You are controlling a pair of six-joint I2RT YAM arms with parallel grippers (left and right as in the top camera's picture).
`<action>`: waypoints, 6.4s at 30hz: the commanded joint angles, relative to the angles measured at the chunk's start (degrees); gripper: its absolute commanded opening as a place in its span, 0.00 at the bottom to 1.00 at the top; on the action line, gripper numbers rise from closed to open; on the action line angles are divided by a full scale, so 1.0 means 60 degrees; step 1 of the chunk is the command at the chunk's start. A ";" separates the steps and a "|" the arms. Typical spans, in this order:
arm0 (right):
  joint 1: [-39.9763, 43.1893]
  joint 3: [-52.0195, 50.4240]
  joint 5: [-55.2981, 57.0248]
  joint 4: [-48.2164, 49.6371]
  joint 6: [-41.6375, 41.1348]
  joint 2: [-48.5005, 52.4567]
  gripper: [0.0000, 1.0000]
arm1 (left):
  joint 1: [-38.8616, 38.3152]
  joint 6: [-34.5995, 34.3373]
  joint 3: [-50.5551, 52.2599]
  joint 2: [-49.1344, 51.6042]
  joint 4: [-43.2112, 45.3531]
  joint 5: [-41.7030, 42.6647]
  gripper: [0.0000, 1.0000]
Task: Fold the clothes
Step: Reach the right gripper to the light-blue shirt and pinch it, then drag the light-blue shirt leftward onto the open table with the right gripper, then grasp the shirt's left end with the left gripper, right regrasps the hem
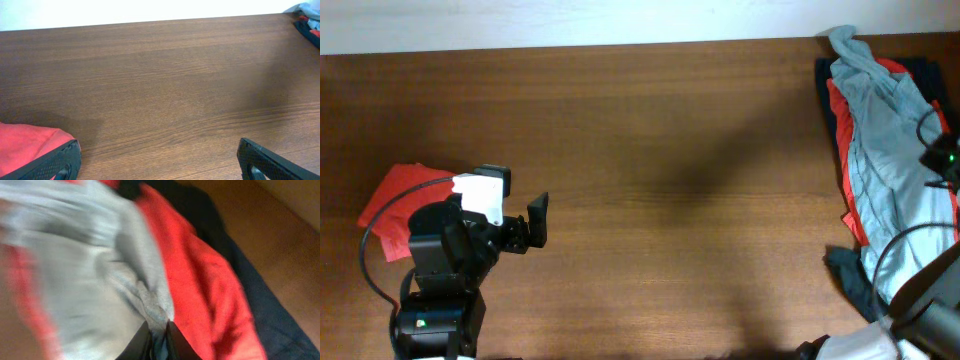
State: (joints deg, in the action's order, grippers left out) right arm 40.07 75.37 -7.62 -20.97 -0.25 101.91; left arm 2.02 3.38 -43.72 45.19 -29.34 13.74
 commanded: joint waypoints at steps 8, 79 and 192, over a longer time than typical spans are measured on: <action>-0.4870 0.0321 -0.1195 -0.2204 -0.0036 -0.1872 0.13 | 0.0047 -0.0062 -0.0186 -0.0004 0.0106 0.0182 0.99; -1.2036 -0.0423 0.0583 -0.4404 -0.0433 -0.0889 0.35 | 0.0047 -0.0058 -0.0186 0.1056 0.0678 0.0248 0.99; -0.5362 -0.1286 0.0120 -0.5435 -0.1341 -0.1235 0.59 | -0.1479 -0.4258 -0.2408 0.5326 -0.0790 -0.4608 0.04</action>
State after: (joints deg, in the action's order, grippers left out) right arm 7.86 67.18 -7.11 -53.01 -9.02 94.19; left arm -7.18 -23.05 -57.93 76.51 -33.06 -14.98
